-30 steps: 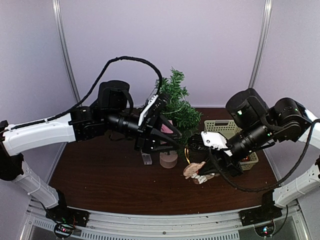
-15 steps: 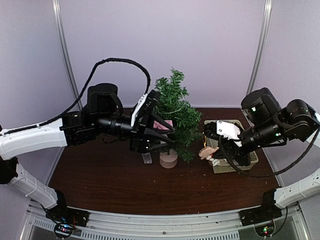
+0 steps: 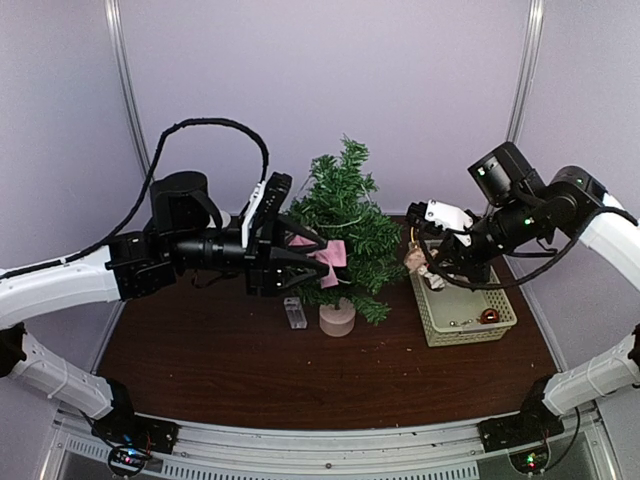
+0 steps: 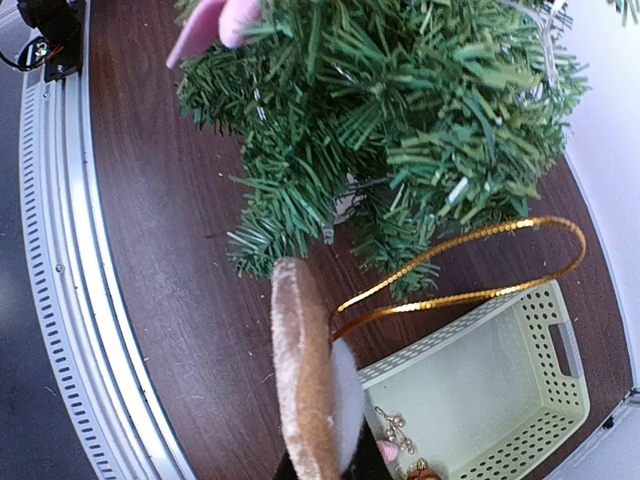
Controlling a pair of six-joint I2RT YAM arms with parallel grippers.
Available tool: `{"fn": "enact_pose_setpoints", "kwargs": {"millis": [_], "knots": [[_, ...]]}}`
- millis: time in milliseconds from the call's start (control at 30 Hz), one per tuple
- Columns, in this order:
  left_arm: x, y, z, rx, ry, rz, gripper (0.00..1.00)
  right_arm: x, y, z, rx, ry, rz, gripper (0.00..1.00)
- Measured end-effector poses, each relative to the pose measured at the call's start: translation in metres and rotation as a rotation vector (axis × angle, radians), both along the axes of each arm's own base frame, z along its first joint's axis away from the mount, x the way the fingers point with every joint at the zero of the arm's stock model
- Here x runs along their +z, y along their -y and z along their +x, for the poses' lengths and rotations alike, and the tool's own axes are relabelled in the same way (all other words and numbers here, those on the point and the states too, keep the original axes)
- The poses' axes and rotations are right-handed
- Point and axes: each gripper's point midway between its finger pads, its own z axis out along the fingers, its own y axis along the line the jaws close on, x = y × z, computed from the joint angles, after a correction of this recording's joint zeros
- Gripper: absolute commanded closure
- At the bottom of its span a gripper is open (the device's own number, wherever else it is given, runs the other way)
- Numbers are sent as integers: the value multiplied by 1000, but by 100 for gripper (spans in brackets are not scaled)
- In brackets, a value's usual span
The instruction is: Decorate the small christmas tree
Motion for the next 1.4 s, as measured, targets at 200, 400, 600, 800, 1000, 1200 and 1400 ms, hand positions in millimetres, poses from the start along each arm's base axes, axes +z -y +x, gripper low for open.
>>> {"fn": "enact_pose_setpoints", "kwargs": {"millis": [200,400,600,800,1000,1200,1400], "knots": [[-8,-6,0,16,-2,-1,43,7,-16,-1,78,-28,36,100],[-5,-7,1,20,3,-9,43,-5,-23,-1,112,-87,27,100],[-5,-7,1,20,5,-10,43,-4,-17,6,96,-106,55,100],[-5,-7,1,20,5,-10,43,-9,-19,12,94,-132,68,100],[-5,-7,1,20,5,-9,43,-17,-25,19,96,-155,67,100],[-5,-7,1,20,5,-9,43,-22,-23,31,69,-169,73,100],[-4,-8,0,20,10,-10,43,-21,-19,35,54,-168,84,100]]}}
